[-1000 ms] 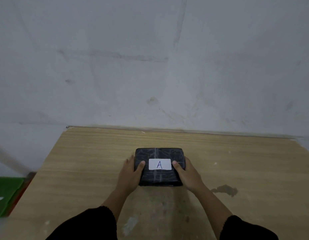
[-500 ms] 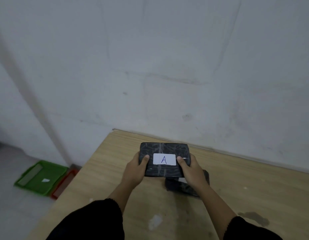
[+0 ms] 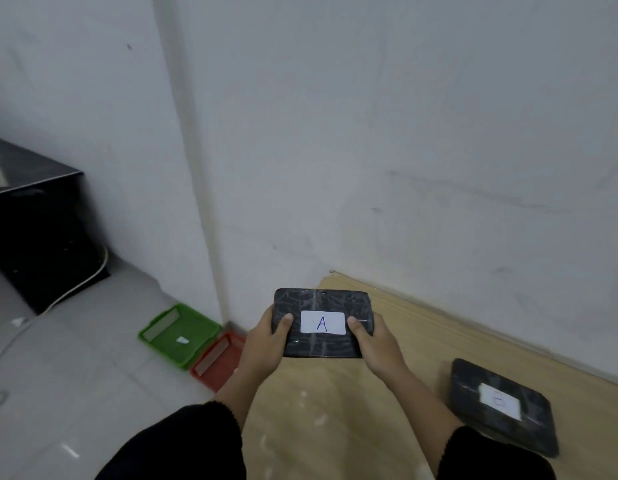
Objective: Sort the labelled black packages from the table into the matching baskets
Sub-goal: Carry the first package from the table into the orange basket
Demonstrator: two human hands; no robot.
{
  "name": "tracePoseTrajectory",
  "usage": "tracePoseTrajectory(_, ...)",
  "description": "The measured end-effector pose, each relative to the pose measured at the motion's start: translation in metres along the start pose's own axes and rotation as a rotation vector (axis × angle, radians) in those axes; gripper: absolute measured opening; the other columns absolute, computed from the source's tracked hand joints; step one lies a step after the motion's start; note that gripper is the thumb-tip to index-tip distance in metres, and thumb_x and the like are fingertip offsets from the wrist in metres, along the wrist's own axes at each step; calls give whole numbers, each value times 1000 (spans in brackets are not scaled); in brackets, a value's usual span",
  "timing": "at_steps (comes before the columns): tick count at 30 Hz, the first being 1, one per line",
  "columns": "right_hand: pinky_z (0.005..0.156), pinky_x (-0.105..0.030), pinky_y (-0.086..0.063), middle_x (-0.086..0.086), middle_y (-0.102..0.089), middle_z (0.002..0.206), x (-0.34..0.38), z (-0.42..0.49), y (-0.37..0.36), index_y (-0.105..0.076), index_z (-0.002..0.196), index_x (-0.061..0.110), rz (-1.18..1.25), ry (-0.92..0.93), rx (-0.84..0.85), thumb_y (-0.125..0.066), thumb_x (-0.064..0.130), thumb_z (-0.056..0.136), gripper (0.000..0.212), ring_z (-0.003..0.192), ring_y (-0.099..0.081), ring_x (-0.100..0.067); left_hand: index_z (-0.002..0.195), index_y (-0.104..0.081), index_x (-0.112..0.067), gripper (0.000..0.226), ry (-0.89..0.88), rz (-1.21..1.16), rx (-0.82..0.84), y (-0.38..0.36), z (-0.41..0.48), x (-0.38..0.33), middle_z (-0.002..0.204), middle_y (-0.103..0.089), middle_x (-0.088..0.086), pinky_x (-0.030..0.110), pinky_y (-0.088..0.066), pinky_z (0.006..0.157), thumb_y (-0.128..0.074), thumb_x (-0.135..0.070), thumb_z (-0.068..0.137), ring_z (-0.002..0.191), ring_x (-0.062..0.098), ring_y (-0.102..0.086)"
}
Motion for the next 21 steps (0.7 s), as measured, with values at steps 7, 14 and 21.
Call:
tracePoseTrajectory(7, 83, -36, -46, 7, -63, 99, 59, 3, -134, -51, 107, 27, 70, 60, 49, -51, 49, 85, 31, 97, -60, -20, 124, -42, -31, 34, -14, 42, -87, 131, 29, 45, 93, -55, -21, 24, -39, 70, -44, -37, 91, 86, 8, -54)
tracePoseTrajectory(14, 70, -27, -41, 7, -59, 100, 99, 16, -236, -48, 116, 24, 88, 69, 131, -50, 50, 86, 40, 90, -56, -14, 127, -41, -24, 37, 38, 17, -123, 220, 60, 90, 103, -57, -10, 29, -41, 84, -45, -32, 92, 97, 15, -56)
tracePoseTrajectory(21, 79, -29, -44, 6, -60, 101, 124, 65, -313, -49, 115, 24, 113, 57, 145, -52, 48, 86, 38, 93, -59, -15, 127, -42, -25, 36, 65, 31, -99, 276, 123, 120, 103, -58, -7, 30, -42, 82, -45, -33, 92, 95, 16, -56)
Point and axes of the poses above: each hand's wrist, its own z-axis towards the middle knuckle, its own y-axis out of the back of the hand, x = y × z, the point moved 4 cm from there along z, towards the middle knuckle
